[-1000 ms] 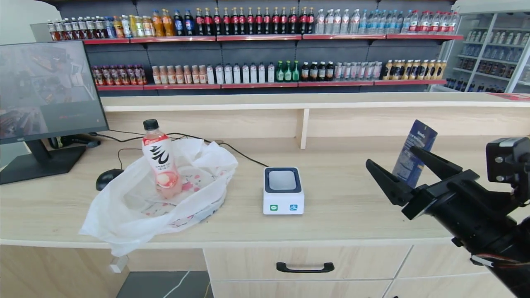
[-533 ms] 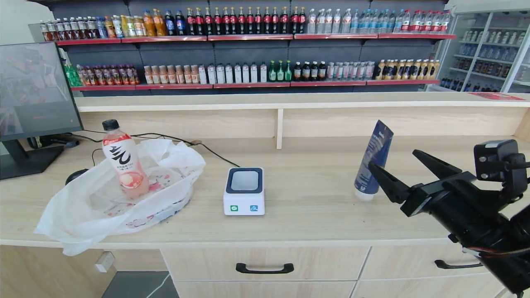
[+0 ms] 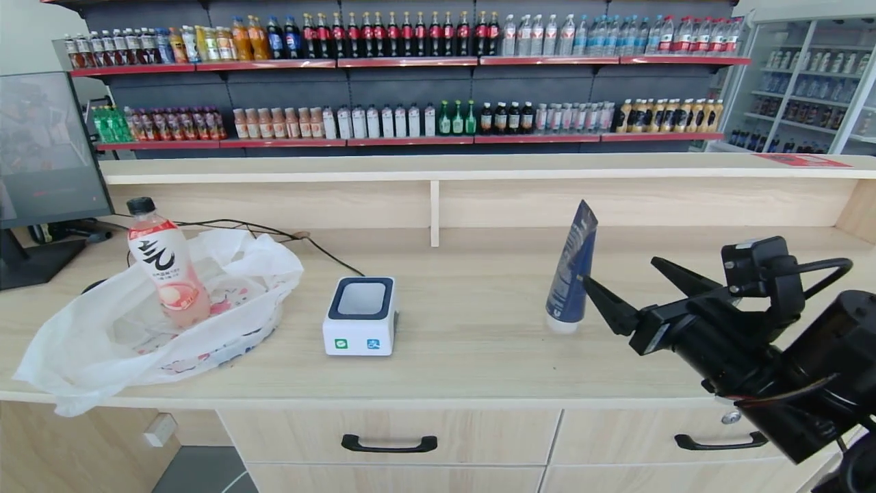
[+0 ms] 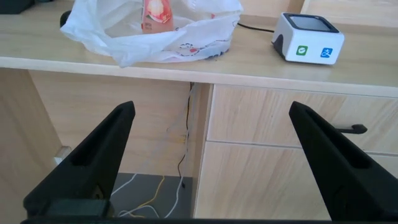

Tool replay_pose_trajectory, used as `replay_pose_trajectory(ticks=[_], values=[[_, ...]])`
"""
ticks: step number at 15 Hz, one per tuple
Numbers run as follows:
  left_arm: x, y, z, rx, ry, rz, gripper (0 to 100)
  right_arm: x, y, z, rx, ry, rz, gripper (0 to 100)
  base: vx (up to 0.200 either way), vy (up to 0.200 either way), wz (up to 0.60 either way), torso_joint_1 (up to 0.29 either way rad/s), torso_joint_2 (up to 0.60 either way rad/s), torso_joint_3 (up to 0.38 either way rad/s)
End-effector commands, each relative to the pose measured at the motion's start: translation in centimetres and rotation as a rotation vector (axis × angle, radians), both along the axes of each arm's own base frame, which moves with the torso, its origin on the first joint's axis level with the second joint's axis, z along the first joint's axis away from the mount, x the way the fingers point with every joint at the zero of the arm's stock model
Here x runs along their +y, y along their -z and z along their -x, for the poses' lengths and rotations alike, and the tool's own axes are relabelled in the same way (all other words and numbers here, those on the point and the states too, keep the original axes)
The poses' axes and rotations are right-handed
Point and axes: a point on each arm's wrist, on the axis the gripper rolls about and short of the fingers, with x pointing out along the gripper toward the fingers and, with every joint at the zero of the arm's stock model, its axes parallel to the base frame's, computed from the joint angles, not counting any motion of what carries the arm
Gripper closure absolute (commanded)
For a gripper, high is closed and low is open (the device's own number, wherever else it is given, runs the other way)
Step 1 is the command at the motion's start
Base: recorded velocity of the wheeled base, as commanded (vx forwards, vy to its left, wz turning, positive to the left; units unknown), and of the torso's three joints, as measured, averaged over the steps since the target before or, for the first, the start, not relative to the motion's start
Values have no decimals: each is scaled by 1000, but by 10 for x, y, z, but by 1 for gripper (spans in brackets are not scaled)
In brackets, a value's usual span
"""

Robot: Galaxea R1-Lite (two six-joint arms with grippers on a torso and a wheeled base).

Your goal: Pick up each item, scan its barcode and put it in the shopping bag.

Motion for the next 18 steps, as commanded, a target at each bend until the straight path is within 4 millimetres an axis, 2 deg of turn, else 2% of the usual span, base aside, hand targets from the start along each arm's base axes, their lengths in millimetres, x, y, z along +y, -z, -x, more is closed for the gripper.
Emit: replay_pose_trajectory(ticks=[1,4,7,12,18], values=[[0,0,0,0,0,0,0,8,12,-20,28,4,12,0,0,0,0,0,0,0],[0,0,0,0,-1,0,0,16,25,-42,53,11,22,0,0,0,0,0,0,0],[0,0,0,0,-1,0,0,18,32,-49,67,14,28,0,0,0,0,0,0,0],[0,0,0,0,0,0,0,28,47,-77,75,27,19,0,0,0,0,0,0,0],[0,0,0,0,0,0,0,38,60,-107,71,197,-53,0,0,0,0,0,0,0]])
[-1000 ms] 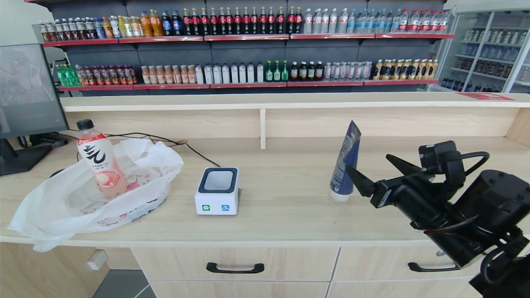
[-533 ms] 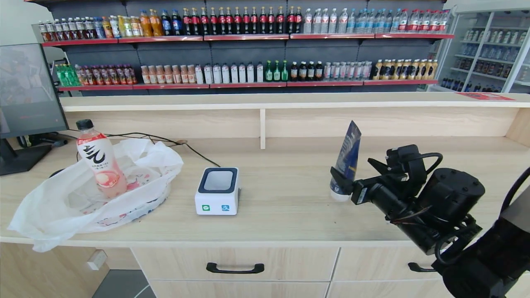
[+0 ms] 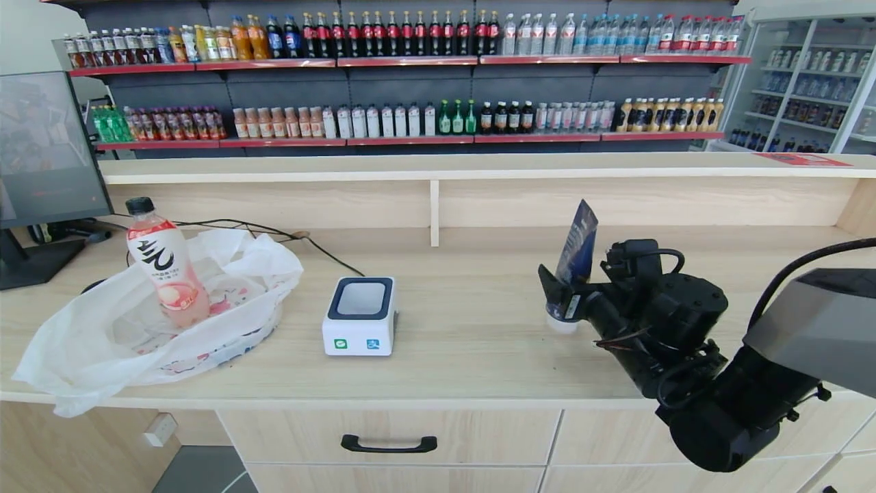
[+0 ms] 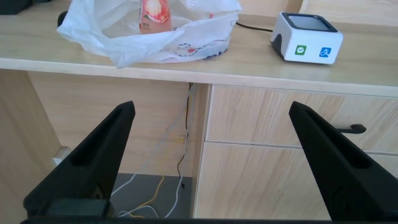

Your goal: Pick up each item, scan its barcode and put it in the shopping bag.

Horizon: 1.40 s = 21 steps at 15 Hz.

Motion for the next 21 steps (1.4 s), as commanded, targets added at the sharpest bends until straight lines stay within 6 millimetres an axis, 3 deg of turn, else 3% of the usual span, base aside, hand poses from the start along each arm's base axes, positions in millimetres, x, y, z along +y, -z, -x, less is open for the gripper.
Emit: replay_pose_trajectory(ticks=[1,14,15,21], values=[[0,0,0,0,0,0,0,5,11,-10,11,11,3,0,0,0,0,0,0,0],[0,0,0,0,0,0,0,7,19,-21,17,24,-52,0,0,0,0,0,0,0],[0,0,0,0,-2,0,0,7,19,-21,17,24,-52,100,0,0,0,0,0,0],[0,0,0,0,0,0,0,6,10,-18,-2,23,-65,100,0,0,0,0,0,0]])
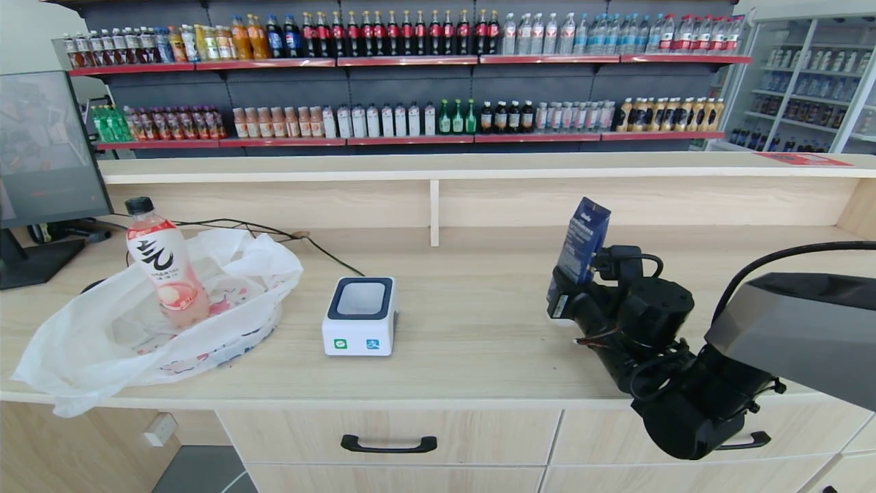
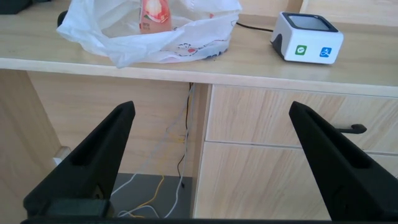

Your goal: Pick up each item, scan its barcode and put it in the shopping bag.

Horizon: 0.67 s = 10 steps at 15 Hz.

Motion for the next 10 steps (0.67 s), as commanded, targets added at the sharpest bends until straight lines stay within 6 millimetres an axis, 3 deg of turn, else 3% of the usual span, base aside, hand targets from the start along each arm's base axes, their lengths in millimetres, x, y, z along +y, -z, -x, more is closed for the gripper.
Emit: replay_pose_trajectory(ticks=[1,5,10], values=[[0,0,0,0,0,0,0,-2,-13,4,-30,1,-17,100,0,0,0,0,0,0],[0,0,0,0,0,0,0,-7,-35,17,-71,-1,-36,100,0,0,0,0,0,0],[0,0,0,0,0,0,0,-17,-66,48,-121,-14,-49,100,0,0,0,0,0,0]])
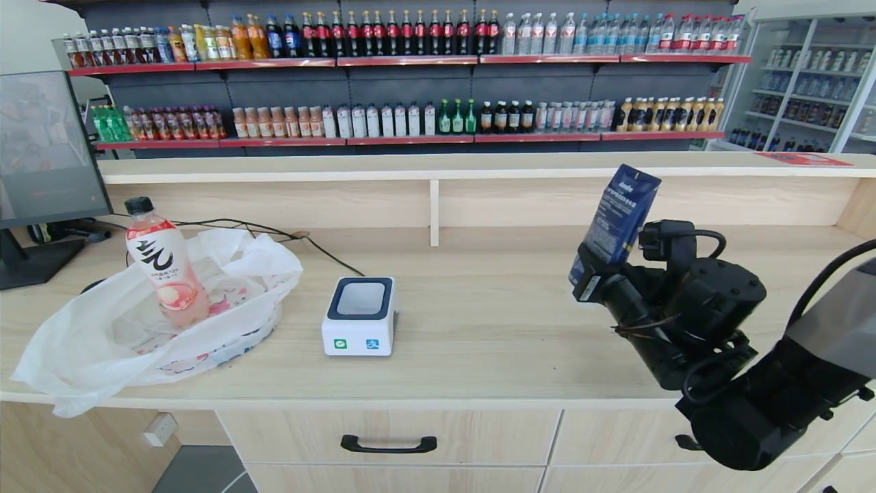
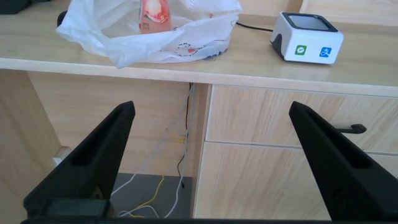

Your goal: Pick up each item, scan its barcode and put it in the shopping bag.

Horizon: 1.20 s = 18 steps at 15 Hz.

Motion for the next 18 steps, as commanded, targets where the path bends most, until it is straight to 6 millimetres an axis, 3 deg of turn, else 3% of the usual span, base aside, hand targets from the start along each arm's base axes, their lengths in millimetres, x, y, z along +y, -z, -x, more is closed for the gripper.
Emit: replay_pose_trajectory(ticks=[1,4,8,15,18], values=[[0,0,0,0,0,0,0,-1,-28,26,-65,-29,-6,100,0,0,0,0,0,0],[0,0,0,0,0,0,0,-5,-50,58,-112,-67,-27,100,0,0,0,0,0,0],[0,0,0,0,0,0,0,-26,-57,96,-121,-64,-27,100,0,0,0,0,0,0],[0,0,0,0,0,0,0,-38,-52,115,-98,-51,-1,100,0,0,0,0,0,0],[0,0,0,0,-2,0,0,-46,-45,133,-72,-56,27,100,0,0,0,0,0,0]])
